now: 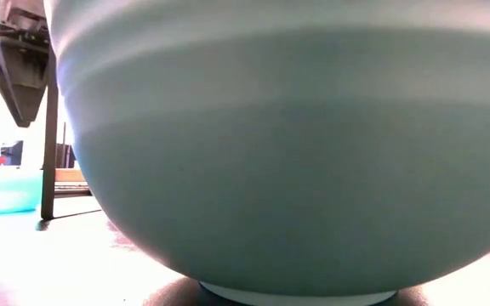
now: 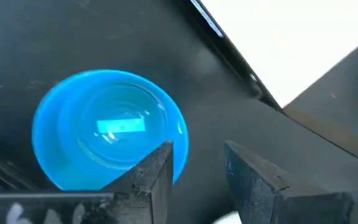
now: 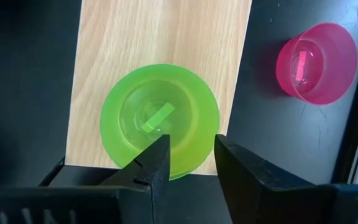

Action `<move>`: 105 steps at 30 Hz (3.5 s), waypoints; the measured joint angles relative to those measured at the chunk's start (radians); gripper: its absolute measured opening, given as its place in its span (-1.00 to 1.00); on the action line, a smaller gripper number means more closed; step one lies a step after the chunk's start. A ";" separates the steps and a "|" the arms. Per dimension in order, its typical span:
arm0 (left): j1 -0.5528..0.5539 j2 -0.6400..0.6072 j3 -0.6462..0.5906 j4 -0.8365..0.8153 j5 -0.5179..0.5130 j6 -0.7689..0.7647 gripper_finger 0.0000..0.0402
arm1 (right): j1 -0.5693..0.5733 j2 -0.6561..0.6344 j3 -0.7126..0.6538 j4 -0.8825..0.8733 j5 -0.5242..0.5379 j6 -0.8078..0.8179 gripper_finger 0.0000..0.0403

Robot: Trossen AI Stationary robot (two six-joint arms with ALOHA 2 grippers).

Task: Place and stack bowls onto a shelf
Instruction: Stack the blue bowl on top of the light green bowl on the shelf

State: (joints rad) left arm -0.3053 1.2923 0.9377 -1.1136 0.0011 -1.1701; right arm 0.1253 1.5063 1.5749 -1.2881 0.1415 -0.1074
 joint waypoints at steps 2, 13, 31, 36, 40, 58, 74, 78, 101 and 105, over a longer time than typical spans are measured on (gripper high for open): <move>-0.022 -0.008 0.013 -0.019 -0.046 -0.022 -0.38 | 0.000 0.000 0.000 0.001 0.001 -0.008 -0.41; -0.174 -0.065 0.079 -0.159 -0.121 -0.196 -0.38 | 0.000 0.000 0.000 -0.009 0.001 0.029 -0.41; -0.366 0.002 0.010 -0.091 -0.123 -0.092 -0.38 | -0.002 0.000 0.000 -0.006 0.019 0.078 -0.39; -0.366 0.002 -0.058 -0.032 -0.115 -0.084 -0.38 | -0.002 0.000 0.000 -0.007 0.018 0.089 -0.39; -0.368 0.000 -0.120 0.053 -0.076 -0.075 -0.38 | -0.002 0.000 0.000 -0.007 0.018 0.090 -0.40; -0.362 -0.002 -0.203 0.114 -0.108 0.051 -0.38 | -0.002 0.000 0.000 0.014 0.018 0.077 -0.39; -0.358 -0.001 -0.311 0.305 -0.147 -0.018 -0.58 | -0.002 0.000 0.000 0.019 0.018 0.063 -0.39; -0.358 -0.001 -0.314 0.303 -0.150 -0.061 -0.89 | -0.002 0.000 0.000 0.022 0.018 0.063 -0.38; -0.359 -0.011 0.075 -0.210 -0.240 -0.065 -1.00 | -0.002 0.000 0.000 0.021 0.018 0.063 -0.42; -0.359 -0.012 0.171 -0.295 -0.347 -0.068 -1.00 | -0.002 0.000 0.000 0.021 0.018 0.055 -0.42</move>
State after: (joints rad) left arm -0.6643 1.2804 1.1083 -1.4082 -0.3462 -1.2381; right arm 0.1238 1.5059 1.5749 -1.2675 0.1593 -0.0525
